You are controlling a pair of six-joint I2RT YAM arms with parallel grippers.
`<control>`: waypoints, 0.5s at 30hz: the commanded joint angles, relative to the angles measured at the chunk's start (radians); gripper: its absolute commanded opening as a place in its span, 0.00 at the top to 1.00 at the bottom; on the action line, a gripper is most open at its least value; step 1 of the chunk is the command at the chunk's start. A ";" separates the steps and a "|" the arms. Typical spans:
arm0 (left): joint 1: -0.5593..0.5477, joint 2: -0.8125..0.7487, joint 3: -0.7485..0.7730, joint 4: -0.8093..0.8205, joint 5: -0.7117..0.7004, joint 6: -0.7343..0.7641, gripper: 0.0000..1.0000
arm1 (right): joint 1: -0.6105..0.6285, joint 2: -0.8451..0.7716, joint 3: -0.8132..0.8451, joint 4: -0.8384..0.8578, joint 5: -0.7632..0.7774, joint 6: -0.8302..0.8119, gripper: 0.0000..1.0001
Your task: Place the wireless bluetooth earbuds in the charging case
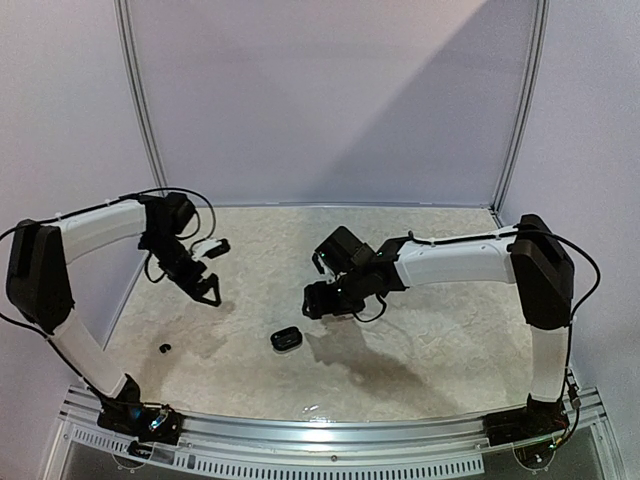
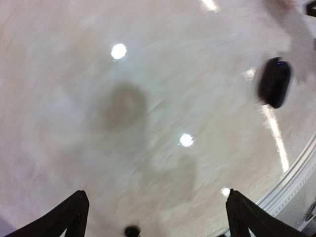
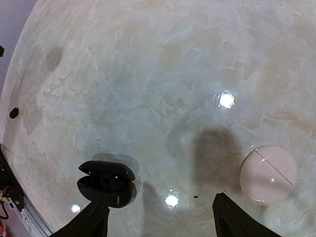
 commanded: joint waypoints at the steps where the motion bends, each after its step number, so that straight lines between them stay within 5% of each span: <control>1: 0.236 0.023 0.035 -0.303 -0.249 0.032 0.12 | -0.003 -0.014 0.001 0.032 0.023 0.000 0.25; 5: 0.309 -0.017 -0.030 -0.292 -0.315 -0.030 0.32 | -0.002 -0.018 0.011 0.009 0.031 -0.014 0.24; 10: 0.322 0.032 -0.119 -0.249 -0.344 -0.024 0.36 | 0.006 -0.002 0.052 -0.058 0.063 -0.012 0.27; 15: 0.225 0.075 0.000 -0.251 -0.257 0.006 0.40 | 0.031 0.043 0.075 -0.036 -0.019 0.012 0.31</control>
